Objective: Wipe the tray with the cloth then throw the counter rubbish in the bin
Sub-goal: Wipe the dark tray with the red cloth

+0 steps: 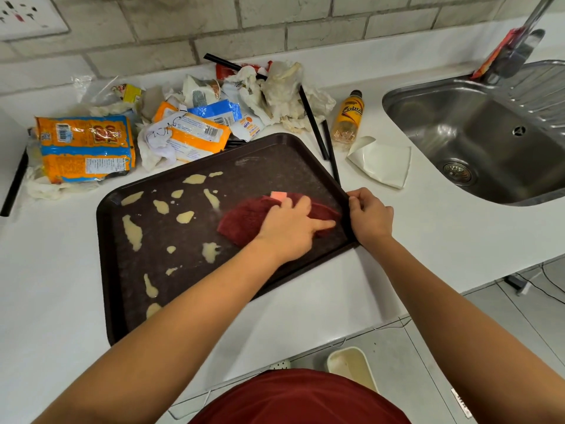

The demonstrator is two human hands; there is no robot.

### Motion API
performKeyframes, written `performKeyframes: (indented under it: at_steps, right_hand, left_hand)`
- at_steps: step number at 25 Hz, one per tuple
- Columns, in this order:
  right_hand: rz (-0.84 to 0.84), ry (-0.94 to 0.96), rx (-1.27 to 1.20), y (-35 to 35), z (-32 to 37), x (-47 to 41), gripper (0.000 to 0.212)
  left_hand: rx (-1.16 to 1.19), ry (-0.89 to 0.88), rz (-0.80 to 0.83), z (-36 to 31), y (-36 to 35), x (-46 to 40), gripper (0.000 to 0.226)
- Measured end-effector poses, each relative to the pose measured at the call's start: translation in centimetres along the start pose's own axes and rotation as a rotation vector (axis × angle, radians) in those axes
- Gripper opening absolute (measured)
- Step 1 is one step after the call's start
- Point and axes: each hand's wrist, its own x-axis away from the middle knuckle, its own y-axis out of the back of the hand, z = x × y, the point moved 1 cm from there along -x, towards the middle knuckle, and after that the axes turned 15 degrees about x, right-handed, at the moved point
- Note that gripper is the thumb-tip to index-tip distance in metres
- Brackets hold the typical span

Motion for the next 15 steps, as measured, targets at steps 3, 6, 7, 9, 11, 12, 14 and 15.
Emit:
performKeyframes:
  at_steps: [3, 6, 7, 9, 11, 12, 14, 15]
  right_hand:
    - [-0.023, 0.019, -0.003, -0.5, -0.3, -0.2, 0.027]
    - [-0.003, 0.079, 0.029, -0.7, -0.5, -0.5, 0.031]
    - [0.005, 0.092, 0.035, -0.8, -0.6, -0.6, 0.032]
    - [0.012, 0.105, 0.053, -0.8, -0.7, -0.7, 0.033]
    - [0.002, 0.114, 0.062, -0.7, -0.8, -0.6, 0.033]
    - [-0.005, 0.113, 0.069, -0.7, -0.8, -0.6, 0.033]
    - [-0.018, 0.110, 0.112, -0.8, -0.8, -0.6, 0.031]
    - [-0.022, 0.106, 0.146, -0.9, -0.7, -0.7, 0.030]
  left_hand:
    - [-0.012, -0.071, 0.001, -1.6, -0.6, 0.2, 0.045]
    - [0.045, -0.002, -0.055, -1.2, -0.8, 0.3, 0.042]
    - [0.068, 0.044, -0.069, -0.7, -0.7, 0.0, 0.042]
    - [0.118, 0.154, -0.080, 0.7, -0.2, -1.0, 0.042]
    - [0.167, 0.286, -0.055, 2.5, 0.8, -2.8, 0.043]
    - [0.191, 0.353, -0.037, 3.4, 1.5, -3.7, 0.043]
    - [0.218, 0.474, -0.015, 5.1, 3.1, -5.1, 0.045]
    - [0.220, 0.532, -0.012, 6.2, 3.9, -5.4, 0.047]
